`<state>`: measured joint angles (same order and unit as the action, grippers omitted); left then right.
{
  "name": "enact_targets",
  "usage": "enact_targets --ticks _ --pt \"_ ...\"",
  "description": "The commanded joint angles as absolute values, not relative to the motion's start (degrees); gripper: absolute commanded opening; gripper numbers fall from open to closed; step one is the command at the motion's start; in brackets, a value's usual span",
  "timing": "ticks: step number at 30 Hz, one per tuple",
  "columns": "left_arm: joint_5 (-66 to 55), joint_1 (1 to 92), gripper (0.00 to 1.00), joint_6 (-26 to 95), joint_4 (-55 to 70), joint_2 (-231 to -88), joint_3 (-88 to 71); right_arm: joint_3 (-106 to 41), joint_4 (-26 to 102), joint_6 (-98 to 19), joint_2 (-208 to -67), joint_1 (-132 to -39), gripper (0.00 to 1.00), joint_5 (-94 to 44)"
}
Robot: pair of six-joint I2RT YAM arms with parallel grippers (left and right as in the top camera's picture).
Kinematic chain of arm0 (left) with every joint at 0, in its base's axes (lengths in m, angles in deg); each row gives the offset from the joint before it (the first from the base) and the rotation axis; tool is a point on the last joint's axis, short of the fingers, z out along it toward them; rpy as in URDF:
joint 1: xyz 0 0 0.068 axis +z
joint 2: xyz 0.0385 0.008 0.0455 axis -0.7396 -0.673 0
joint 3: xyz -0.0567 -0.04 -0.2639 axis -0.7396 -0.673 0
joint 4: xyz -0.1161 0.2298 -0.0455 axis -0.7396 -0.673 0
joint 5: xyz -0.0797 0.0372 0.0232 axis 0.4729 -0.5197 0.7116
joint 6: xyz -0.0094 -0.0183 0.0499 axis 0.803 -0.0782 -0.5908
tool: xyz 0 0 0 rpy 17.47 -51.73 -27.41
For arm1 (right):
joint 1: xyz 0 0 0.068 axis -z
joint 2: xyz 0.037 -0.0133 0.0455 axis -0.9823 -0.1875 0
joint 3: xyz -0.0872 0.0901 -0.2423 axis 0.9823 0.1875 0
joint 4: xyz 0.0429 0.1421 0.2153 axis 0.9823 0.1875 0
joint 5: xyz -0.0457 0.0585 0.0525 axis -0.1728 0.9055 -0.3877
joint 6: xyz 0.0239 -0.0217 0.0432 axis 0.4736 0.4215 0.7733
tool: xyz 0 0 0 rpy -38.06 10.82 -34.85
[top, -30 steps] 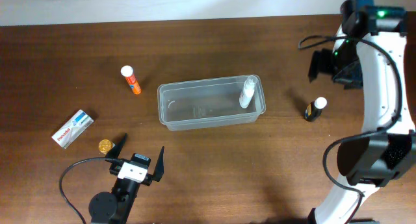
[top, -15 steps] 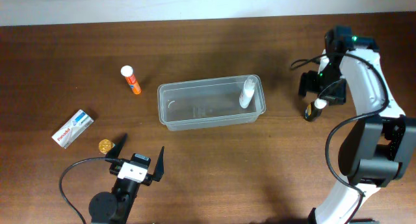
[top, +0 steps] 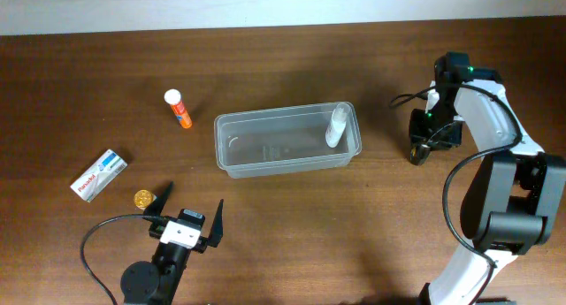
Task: Pack container
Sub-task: 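Move right gripper to the dark brown bottle and grasp it, then lower the brown bottle into the container beside the spray bottle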
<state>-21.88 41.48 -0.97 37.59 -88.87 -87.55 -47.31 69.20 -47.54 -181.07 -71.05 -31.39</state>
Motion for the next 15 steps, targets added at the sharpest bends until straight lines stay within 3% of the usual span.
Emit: enact_targets --ticks 1,8,15 --pt "-22.09 41.85 0.99 -0.40 37.59 -88.48 -87.97 -46.90 68.98 -47.65 -180.85 -70.77 0.26 -31.11" --pt "-22.09 41.85 0.99 -0.40 37.59 -88.48 -87.97 -49.00 70.65 -47.67 -180.72 -70.77 0.22 -31.06" --pt "-22.09 41.85 0.99 -0.40 37.59 -88.48 -87.97 -63.71 82.43 -48.76 -180.65 -71.69 0.21 -31.00"
